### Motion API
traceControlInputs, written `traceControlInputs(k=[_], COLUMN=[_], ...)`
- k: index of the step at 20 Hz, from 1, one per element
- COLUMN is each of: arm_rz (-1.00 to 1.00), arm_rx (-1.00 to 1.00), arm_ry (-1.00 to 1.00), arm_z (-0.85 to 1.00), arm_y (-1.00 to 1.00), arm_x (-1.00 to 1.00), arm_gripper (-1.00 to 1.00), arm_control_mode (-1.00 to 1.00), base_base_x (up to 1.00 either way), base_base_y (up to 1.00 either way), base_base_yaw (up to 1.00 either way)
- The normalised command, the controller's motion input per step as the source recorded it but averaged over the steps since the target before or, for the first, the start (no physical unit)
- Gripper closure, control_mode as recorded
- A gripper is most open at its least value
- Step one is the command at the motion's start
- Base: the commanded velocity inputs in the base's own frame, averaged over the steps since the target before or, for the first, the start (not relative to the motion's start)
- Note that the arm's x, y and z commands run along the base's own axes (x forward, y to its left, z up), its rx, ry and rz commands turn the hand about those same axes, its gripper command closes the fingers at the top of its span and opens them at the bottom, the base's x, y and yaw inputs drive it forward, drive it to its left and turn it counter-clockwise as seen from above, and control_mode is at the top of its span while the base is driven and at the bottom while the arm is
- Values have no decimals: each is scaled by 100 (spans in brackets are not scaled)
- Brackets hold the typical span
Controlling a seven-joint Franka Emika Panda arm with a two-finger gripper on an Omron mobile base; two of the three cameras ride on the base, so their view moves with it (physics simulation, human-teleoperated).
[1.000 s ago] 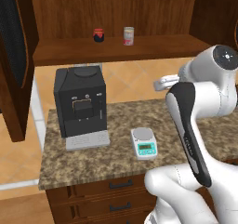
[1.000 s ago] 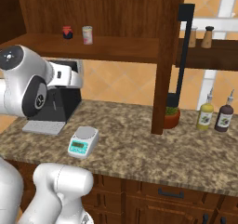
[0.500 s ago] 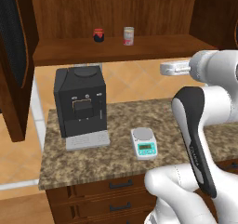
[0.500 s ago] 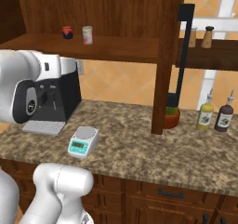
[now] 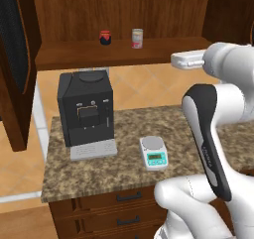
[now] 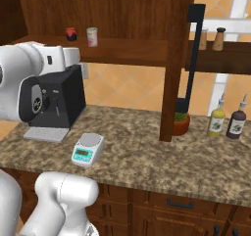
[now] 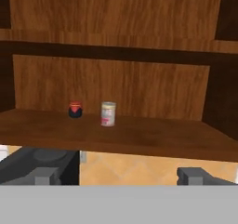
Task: Pick the canned food and place it on the digital scale for weighing, and close the cabinet.
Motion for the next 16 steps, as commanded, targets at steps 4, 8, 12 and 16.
traceControlInputs(k=[4,8,12,16], arm_rz=[3,0,0,0], arm_rx=[0,-1,-5,0], arm_ry=[0,6,14,0], arm_z=[41,38,9,0], arm_y=[0,4,18,3], arm_x=[11,6,33,27], arm_gripper=[-100,-100,-100,-100], arm_control_mode=[-100,-100,-100,-100], base_base_x=[0,0,0,0], base_base_y=[0,0,0,0], base_base_yaw=[0,0,0,0])
